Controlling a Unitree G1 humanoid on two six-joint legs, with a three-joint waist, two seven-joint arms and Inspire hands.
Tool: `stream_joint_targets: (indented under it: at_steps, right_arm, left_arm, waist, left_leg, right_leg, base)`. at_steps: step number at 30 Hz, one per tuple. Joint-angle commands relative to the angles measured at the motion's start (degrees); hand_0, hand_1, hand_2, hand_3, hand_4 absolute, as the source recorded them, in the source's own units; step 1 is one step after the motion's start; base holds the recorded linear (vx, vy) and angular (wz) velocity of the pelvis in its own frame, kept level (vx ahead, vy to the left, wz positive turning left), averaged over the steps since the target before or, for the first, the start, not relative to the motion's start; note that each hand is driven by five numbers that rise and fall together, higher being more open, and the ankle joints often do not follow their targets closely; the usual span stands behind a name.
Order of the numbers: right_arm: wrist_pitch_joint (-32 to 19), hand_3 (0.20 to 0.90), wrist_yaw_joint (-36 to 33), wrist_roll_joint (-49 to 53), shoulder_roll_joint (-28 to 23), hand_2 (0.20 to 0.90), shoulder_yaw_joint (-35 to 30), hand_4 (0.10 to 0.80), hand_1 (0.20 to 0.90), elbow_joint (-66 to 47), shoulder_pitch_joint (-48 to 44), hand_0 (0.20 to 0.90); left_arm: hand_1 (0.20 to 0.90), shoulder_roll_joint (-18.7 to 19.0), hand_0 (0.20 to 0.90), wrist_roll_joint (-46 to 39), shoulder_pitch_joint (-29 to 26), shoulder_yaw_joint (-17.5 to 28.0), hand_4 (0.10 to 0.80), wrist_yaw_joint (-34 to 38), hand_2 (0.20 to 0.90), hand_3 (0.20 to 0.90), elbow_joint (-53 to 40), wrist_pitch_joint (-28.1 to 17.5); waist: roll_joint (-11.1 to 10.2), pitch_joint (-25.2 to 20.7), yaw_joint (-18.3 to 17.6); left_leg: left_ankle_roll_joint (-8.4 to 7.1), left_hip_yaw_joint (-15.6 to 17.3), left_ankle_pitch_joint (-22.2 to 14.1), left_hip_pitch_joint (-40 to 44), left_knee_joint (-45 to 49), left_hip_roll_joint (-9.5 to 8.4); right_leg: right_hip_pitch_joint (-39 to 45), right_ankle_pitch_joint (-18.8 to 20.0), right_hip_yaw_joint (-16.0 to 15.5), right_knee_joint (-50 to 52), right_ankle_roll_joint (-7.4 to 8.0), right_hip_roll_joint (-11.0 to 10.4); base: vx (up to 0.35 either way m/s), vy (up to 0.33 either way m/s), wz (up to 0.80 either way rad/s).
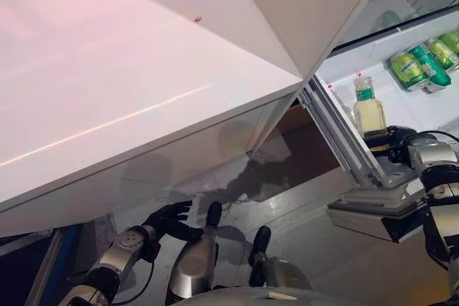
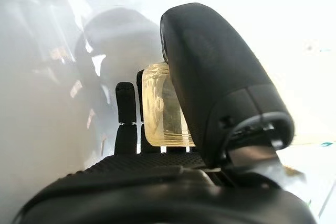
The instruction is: Put drinks into fridge and close the fridge
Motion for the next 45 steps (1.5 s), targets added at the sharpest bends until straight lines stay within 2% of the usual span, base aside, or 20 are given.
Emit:
stream_joint_targets:
  at_steps: [1, 12, 13, 14, 16, 17, 18, 31, 37, 40, 45]
  right_arm:
    - [-0.4, 0.200, -0.2, -2.5, -7.1, 0.300, 2.6, 0.100, 0.300, -1.2, -0.7, 0.300]
    - [-0.7, 0.200, 2.9, -12.6, -6.8, 0.300, 7.0, 0.100, 0.300, 0.9, -2.5, 0.300]
    - [-0.3, 0.266, 2.9, -12.8, -6.9, 0.356, 7.0, 0.166, 0.356, 0.4, -2.5, 0.356]
    - [-0.1, 0.428, 3.0, -13.3, -6.9, 0.495, 7.1, 0.328, 0.495, 0.1, -2.6, 0.495]
    - [-0.7, 0.702, 3.4, -14.6, -6.9, 0.731, 7.4, 0.602, 0.731, 0.8, -3.0, 0.731]
    - [-0.7, 0.768, 3.2, -14.5, -7.0, 0.787, 7.7, 0.668, 0.787, 1.0, -3.1, 0.787]
    - [-0.8, 0.900, 3.0, -14.3, -7.1, 0.900, 7.9, 0.800, 0.900, 1.1, -3.4, 0.900]
    - [-2.8, 0.900, 3.8, -11.6, -8.5, 0.900, 7.6, 0.800, 0.900, -2.9, -4.2, 0.900]
    - [-4.0, 0.900, 3.0, -2.1, -10.9, 0.900, 4.6, 0.800, 0.900, -16.0, -1.7, 0.900]
    - [-6.2, 0.900, 1.2, 1.5, -11.9, 0.900, 3.1, 0.800, 0.900, -20.2, -1.0, 0.900]
    - [-12.5, 0.900, -6.0, 10.0, -14.0, 0.900, -3.8, 0.800, 0.900, -29.8, 1.4, 0.900]
  left_arm:
    - [0.900, 1.8, 0.900, 3.1, 4.4, -1.7, 0.800, 0.7, 0.900, 0.900, 1.7, -1.3]
    - [0.900, 1.0, 0.900, 0.8, 3.8, -2.5, 0.800, 2.6, 0.900, 0.900, 1.9, -2.9]
    - [0.900, 1.0, 0.900, 0.6, 3.8, -2.4, 0.800, 2.7, 0.900, 0.900, 1.8, -2.9]
    - [0.900, 0.9, 0.900, 0.5, 3.9, -2.3, 0.800, 2.8, 0.900, 0.900, 1.7, -2.8]
    - [0.900, 0.7, 0.900, 0.0, 3.7, -2.4, 0.800, 2.9, 0.900, 0.900, 1.7, -2.7]
    - [0.900, 0.7, 0.900, 0.0, 3.7, -2.5, 0.800, 3.0, 0.900, 0.900, 1.7, -2.6]
    - [0.900, 0.6, 0.900, 0.1, 3.7, -2.6, 0.800, 3.1, 0.900, 0.900, 1.6, -2.6]
    - [0.900, 0.6, 0.900, 2.3, 4.7, -1.1, 0.800, 3.1, 0.900, 0.900, 2.3, -1.8]
    - [0.900, 0.3, 0.900, 5.6, 5.6, 1.7, 0.800, 2.2, 0.900, 0.900, 2.7, 0.5]
    - [0.900, -0.1, 0.900, 7.0, 5.7, 2.2, 0.800, 2.3, 0.900, 0.900, 3.4, 1.1]
    - [0.900, -2.0, 0.900, 9.8, 5.6, 2.4, 0.800, 3.0, 0.900, 0.900, 7.2, 1.5]
  waist:
    - [1.8, -2.9, 0.1]
    - [3.3, -0.1, 0.3]
    - [3.4, 0.1, 0.3]
    - [3.5, 0.2, 0.3]
    - [3.6, 0.4, 0.4]
    - [3.6, 0.5, 0.5]
    - [3.6, 0.6, 0.5]
    - [2.1, -0.6, 0.4]
    - [-0.5, -4.0, -1.6]
    - [-1.3, -5.6, -2.5]
    - [-1.7, -10.7, -5.7]
  left_leg:
    - [2.30, 4.3, -9.4, -2.9, 8.8, -1.09]
    - [2.01, 3.3, -8.9, -5.6, 10.6, -1.27]
    - [1.98, 3.2, -8.8, -5.7, 10.6, -1.31]
    - [1.97, 3.1, -8.8, -5.8, 10.6, -1.34]
    - [1.92, 2.9, -8.7, -5.9, 10.6, -1.40]
    - [1.89, 2.8, -8.6, -6.0, 10.6, -1.41]
    - [1.88, 2.7, -8.6, -5.9, 10.5, -1.43]
    - [1.65, 2.8, -8.6, -2.6, 7.5, -1.08]
    - [1.73, 4.9, -9.9, 0.5, 6.6, -0.61]
    - [1.82, 5.6, -10.3, 1.3, 6.5, -0.47]
    - [1.97, 7.7, -11.1, 4.4, 4.6, 0.02]
  right_leg:
    - [-6.6, -3.9, 1.3, 11.1, 0.30, 0.5]
    - [-9.6, -4.2, 0.8, 13.6, -0.45, -0.3]
    - [-9.7, -4.3, 0.7, 13.7, -0.55, -0.3]
    - [-9.9, -4.4, 0.7, 13.9, -0.61, -0.4]
    - [-10.1, -4.5, 0.6, 14.2, -0.72, -0.5]
    - [-10.1, -4.5, 0.5, 14.2, -0.76, -0.5]
    - [-10.1, -4.6, 0.4, 14.3, -0.84, -0.5]
    - [-8.1, -4.9, 0.3, 13.3, -0.73, 0.0]
    - [-5.7, -4.7, 1.2, 11.7, -0.20, 0.3]
    - [-5.2, -4.6, 1.8, 11.4, 0.05, 0.4]
    - [-4.2, -5.1, 4.3, 11.4, 0.99, 0.8]
  base:
    - [-0.034, 0.013, 0.04]
    - [-0.023, 0.021, 0.03]
    - [-0.005, 0.041, 0.01]
    - [-0.003, 0.035, 0.02]
    - [0.000, 0.033, 0.04]
    - [0.007, 0.022, 0.05]
    - [0.010, 0.018, 0.04]
    - [0.011, 0.011, 0.02]
    - [0.005, 0.023, -0.05]
    - [0.004, 0.022, -0.23]
    - [-0.001, 0.070, -0.30]
